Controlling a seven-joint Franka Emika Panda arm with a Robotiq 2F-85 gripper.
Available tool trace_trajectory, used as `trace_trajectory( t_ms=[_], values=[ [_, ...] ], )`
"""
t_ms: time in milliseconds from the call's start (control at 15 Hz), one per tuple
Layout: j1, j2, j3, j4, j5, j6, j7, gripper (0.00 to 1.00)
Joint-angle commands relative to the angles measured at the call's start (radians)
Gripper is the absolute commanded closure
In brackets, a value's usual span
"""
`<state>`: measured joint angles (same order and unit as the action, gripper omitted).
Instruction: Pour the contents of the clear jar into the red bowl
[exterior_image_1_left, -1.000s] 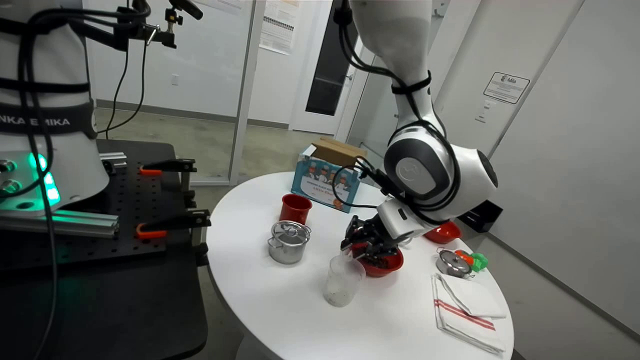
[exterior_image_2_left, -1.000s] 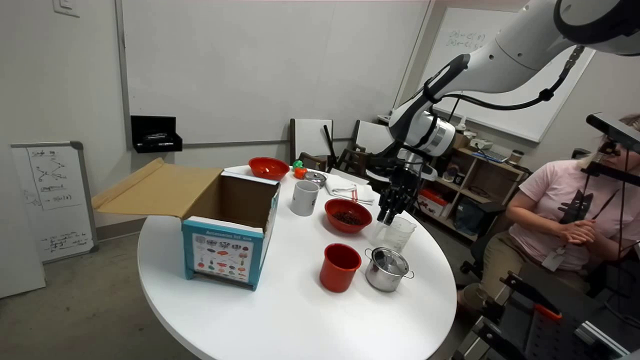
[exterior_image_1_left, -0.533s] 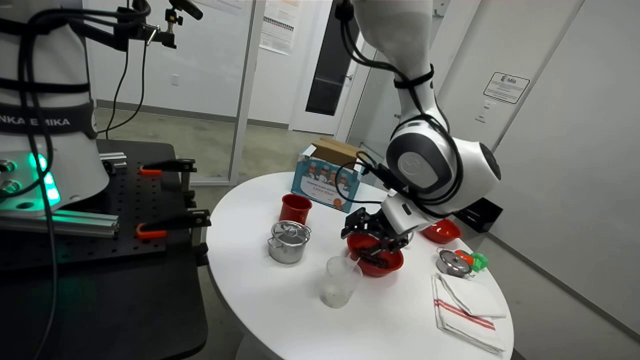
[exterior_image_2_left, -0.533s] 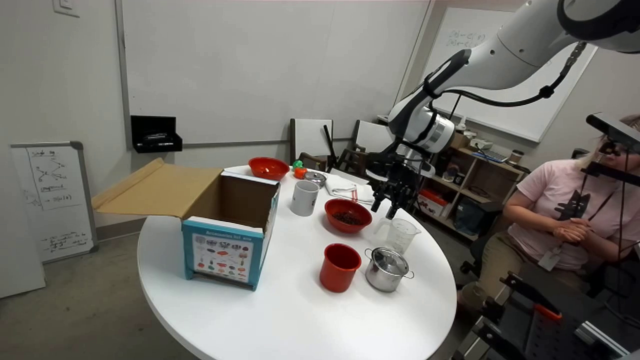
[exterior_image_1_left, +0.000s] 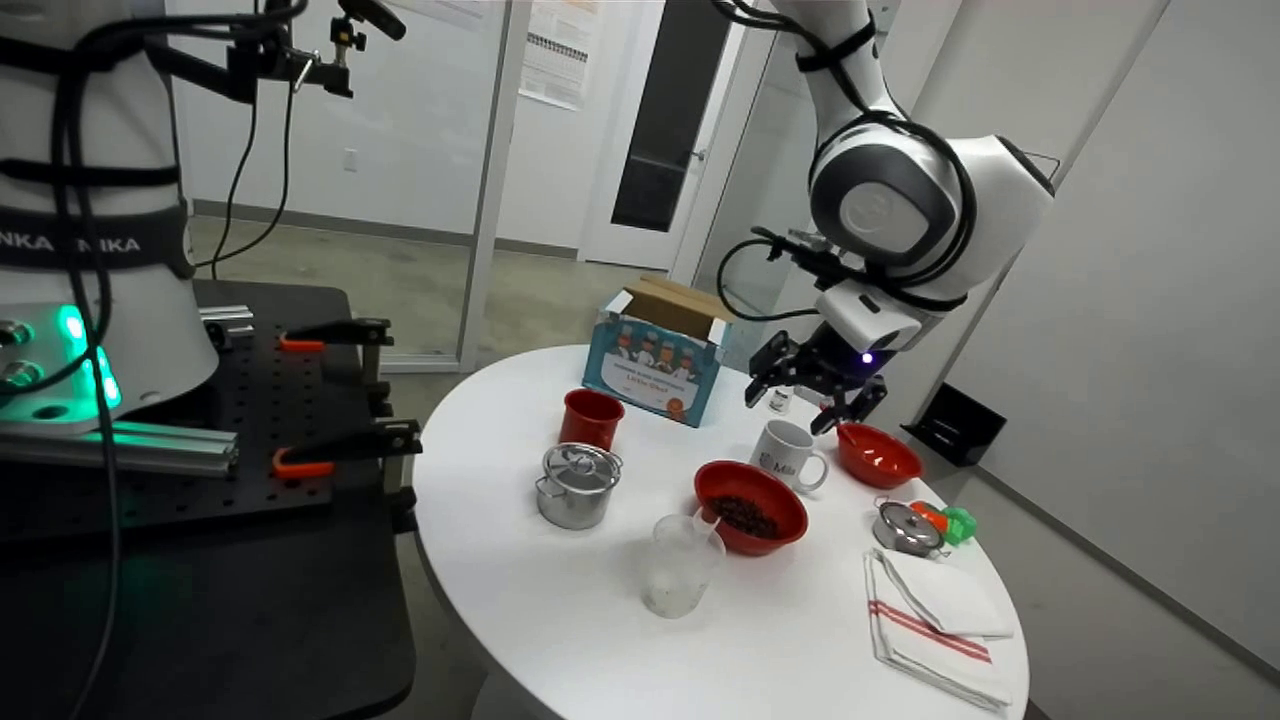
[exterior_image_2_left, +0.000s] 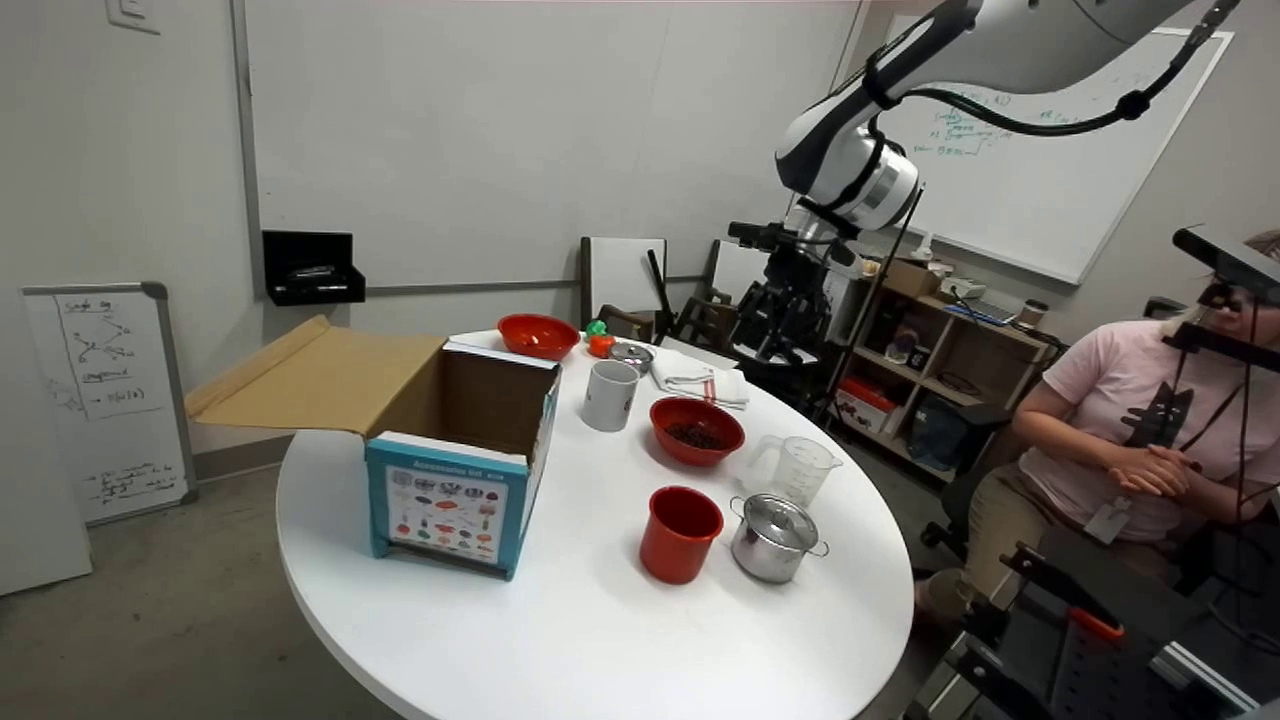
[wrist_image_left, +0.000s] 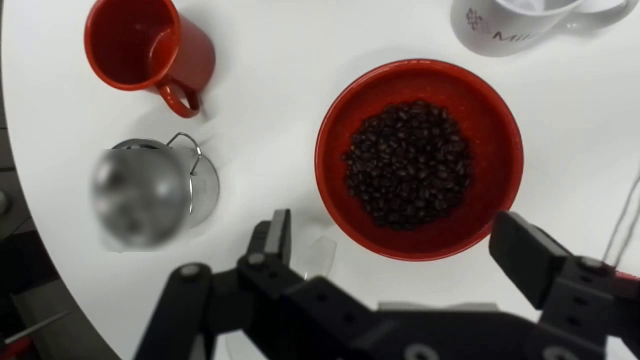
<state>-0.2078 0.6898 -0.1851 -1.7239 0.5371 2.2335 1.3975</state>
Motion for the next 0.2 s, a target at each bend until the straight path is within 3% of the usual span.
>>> trace_trajectory(
  t_ms=[0,133],
  values=[
    [-0.010,-0.002,0.014,0.003,-0.009,-0.001,0.005,0.00],
    [-0.015,0.008,0.015,0.002,-0.008,-0.001,0.002,0.00]
  ],
)
